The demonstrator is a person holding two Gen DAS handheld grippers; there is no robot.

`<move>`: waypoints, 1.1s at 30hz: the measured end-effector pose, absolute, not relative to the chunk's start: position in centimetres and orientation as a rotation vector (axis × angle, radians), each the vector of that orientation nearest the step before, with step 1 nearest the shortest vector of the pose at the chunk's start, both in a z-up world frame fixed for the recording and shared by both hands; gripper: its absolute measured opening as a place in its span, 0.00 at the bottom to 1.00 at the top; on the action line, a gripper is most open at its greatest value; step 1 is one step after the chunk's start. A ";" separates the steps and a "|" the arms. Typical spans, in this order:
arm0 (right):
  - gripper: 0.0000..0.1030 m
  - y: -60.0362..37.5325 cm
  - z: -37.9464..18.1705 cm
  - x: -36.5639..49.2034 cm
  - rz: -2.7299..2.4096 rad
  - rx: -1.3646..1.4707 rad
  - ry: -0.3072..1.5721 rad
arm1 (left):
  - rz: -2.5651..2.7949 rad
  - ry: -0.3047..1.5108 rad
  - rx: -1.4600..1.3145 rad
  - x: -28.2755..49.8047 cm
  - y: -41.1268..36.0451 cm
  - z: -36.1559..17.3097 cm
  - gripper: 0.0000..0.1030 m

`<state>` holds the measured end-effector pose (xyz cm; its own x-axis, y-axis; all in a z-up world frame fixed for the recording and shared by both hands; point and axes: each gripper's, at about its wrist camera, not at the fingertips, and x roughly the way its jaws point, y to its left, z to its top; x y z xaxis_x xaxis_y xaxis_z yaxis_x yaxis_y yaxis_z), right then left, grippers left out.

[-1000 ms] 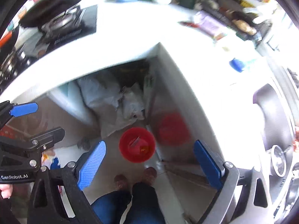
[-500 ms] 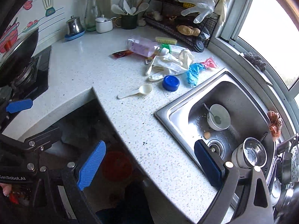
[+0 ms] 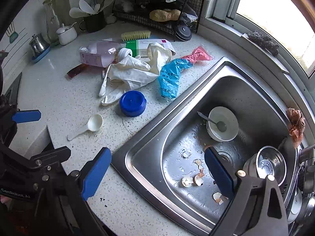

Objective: Collect trash
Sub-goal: 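Close the left tool on the white measuring spoon handle, then grasp the blue lid with the right tool while the left tool holds the spoon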

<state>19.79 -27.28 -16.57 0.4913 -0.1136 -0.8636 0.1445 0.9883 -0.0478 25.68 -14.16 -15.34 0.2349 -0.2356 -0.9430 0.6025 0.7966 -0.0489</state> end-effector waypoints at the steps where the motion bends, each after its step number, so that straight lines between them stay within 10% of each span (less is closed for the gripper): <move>1: 0.92 -27.6 -17.0 20.3 -0.159 0.037 1.054 | -0.588 1.213 0.376 26.1 -14.5 -16.0 0.99; 16: 0.92 -29.3 -19.2 23.5 -0.139 0.052 1.112 | -0.580 1.254 0.429 28.8 -16.6 -19.5 0.78; 24: 0.92 -29.6 -18.7 24.3 -0.136 0.057 1.099 | -0.634 1.222 0.443 28.1 -18.4 -19.2 0.10; 33: 0.92 -28.6 -18.5 25.8 -0.089 0.076 1.106 | -0.524 1.207 0.276 29.4 -15.4 -18.5 0.08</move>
